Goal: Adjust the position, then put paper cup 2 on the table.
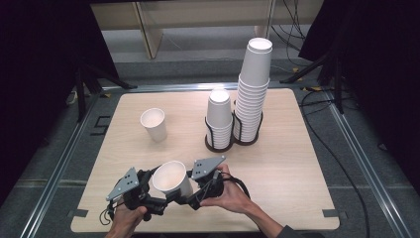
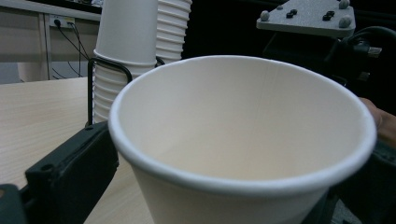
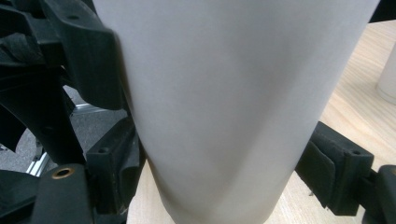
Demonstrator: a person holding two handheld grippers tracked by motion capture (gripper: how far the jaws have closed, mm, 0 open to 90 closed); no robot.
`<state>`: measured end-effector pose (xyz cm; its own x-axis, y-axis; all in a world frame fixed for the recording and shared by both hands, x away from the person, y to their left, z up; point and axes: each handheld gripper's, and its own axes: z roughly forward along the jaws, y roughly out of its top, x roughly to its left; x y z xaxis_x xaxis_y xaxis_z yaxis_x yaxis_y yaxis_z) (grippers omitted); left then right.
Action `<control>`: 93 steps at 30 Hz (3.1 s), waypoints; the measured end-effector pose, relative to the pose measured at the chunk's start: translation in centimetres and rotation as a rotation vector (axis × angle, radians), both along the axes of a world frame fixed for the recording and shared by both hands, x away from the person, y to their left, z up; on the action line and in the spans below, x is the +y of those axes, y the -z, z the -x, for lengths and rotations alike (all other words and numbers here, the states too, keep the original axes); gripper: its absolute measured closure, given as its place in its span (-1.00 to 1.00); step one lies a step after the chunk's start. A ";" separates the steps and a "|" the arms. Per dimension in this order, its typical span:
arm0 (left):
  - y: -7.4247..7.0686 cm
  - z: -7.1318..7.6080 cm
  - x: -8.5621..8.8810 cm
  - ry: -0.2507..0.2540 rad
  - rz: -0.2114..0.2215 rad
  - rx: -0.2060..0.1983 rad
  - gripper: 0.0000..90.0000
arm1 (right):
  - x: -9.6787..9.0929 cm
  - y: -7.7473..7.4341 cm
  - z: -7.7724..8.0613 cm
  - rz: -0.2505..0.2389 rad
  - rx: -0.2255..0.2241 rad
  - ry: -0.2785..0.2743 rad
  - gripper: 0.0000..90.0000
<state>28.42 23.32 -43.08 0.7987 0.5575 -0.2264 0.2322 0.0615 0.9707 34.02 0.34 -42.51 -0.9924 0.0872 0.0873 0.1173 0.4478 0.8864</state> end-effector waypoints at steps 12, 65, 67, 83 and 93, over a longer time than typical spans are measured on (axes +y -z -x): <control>-0.3 0.2 0.2 -0.003 -0.013 -0.051 -0.70 | 0.0 0.4 0.0 -0.020 0.045 0.003 -0.56; 1.1 -4.3 1.5 -0.203 -0.120 -0.008 -0.70 | -10.7 1.7 -0.1 0.023 0.076 0.348 -0.65; 1.1 -4.6 1.4 -0.202 -0.118 -0.016 -0.70 | -10.9 1.8 0.0 0.021 0.078 0.346 -0.65; 1.2 -7.2 0.6 -0.241 -0.144 -0.019 -0.70 | -11.8 2.1 0.4 0.020 0.089 0.377 -0.65; 1.8 -9.9 0.0 -0.308 -0.187 -0.023 -0.70 | -11.9 2.3 0.2 0.029 0.089 0.379 -0.65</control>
<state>38.34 23.32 -44.87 0.5907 0.8028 -0.0812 0.2081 -0.0543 0.9766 33.81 -11.55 -44.79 -0.8780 0.4497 0.1638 0.3552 0.3829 0.8528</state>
